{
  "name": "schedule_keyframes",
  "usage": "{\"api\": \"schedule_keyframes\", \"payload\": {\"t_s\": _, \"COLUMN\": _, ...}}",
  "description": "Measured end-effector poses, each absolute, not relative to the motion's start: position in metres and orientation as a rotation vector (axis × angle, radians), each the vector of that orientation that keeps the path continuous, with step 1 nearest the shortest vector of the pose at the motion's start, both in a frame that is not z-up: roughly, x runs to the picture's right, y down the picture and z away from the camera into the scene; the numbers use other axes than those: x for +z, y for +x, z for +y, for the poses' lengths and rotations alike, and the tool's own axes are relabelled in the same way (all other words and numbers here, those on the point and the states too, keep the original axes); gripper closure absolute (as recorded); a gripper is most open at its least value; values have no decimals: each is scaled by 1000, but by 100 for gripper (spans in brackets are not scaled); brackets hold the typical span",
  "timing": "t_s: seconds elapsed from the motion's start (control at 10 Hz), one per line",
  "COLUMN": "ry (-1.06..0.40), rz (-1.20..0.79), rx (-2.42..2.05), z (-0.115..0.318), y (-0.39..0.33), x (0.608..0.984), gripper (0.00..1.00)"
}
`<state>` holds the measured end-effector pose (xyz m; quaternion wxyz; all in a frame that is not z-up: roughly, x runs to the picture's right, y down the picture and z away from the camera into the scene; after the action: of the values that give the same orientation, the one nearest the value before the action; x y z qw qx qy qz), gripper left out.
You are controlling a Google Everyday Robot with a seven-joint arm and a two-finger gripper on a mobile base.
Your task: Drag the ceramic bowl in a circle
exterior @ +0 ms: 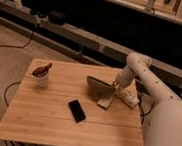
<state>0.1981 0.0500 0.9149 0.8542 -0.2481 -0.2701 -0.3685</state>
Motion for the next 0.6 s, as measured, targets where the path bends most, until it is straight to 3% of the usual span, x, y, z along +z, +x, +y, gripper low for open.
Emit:
{"api": "schedule_keyframes", "payload": {"t_s": 0.3, "ry": -456, "rz": -527, "rx": -829, "z": 2, "y": 189, "x": 917, "gripper": 100}}
{"api": "schedule_keyframes", "payload": {"t_s": 0.6, "ry": -401, "rz": -550, "rx": -933, "z": -12, "y": 145, "x": 921, "gripper": 100}}
